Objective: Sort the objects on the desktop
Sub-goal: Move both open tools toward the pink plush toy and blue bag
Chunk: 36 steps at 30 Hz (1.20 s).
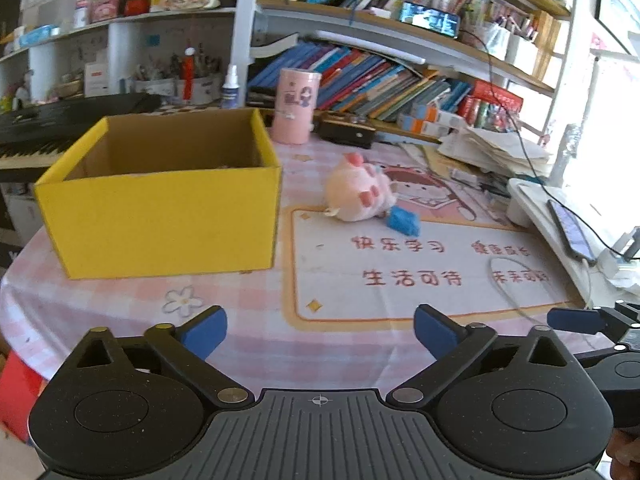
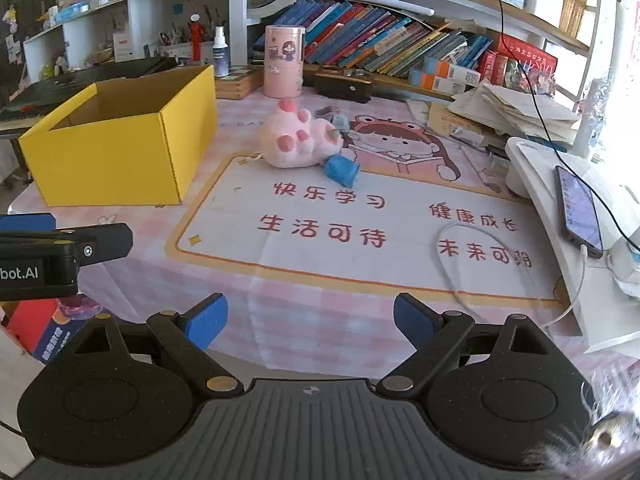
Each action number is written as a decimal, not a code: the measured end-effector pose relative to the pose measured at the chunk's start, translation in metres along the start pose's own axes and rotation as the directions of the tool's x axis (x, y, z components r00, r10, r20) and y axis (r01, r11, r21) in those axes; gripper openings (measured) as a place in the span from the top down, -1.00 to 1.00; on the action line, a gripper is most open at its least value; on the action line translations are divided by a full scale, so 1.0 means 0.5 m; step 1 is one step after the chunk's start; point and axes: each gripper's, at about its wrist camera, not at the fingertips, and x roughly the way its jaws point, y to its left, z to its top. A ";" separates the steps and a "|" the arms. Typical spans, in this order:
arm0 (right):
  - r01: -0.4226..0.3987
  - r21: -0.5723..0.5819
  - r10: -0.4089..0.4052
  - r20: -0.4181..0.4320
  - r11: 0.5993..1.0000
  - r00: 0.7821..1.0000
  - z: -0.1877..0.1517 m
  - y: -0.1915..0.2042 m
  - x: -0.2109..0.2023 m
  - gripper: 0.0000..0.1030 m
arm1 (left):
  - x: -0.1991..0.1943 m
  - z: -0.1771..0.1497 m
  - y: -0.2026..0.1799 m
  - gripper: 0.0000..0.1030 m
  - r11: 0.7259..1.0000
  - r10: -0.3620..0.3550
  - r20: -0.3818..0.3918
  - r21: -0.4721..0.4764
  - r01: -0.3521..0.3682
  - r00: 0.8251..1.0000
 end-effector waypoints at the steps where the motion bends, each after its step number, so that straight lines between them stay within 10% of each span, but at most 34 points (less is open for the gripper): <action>1: 0.002 0.000 -0.002 0.000 1.000 1.000 0.002 -0.003 0.002 -0.74 | 0.002 0.002 -0.004 -0.98 1.000 -0.007 0.003 0.003 0.007 1.000; 36: 0.014 0.015 -0.014 -0.022 1.000 1.000 0.049 -0.086 0.066 -0.75 | 0.098 0.055 -0.075 -1.00 0.998 -0.049 -0.033 0.025 0.050 0.998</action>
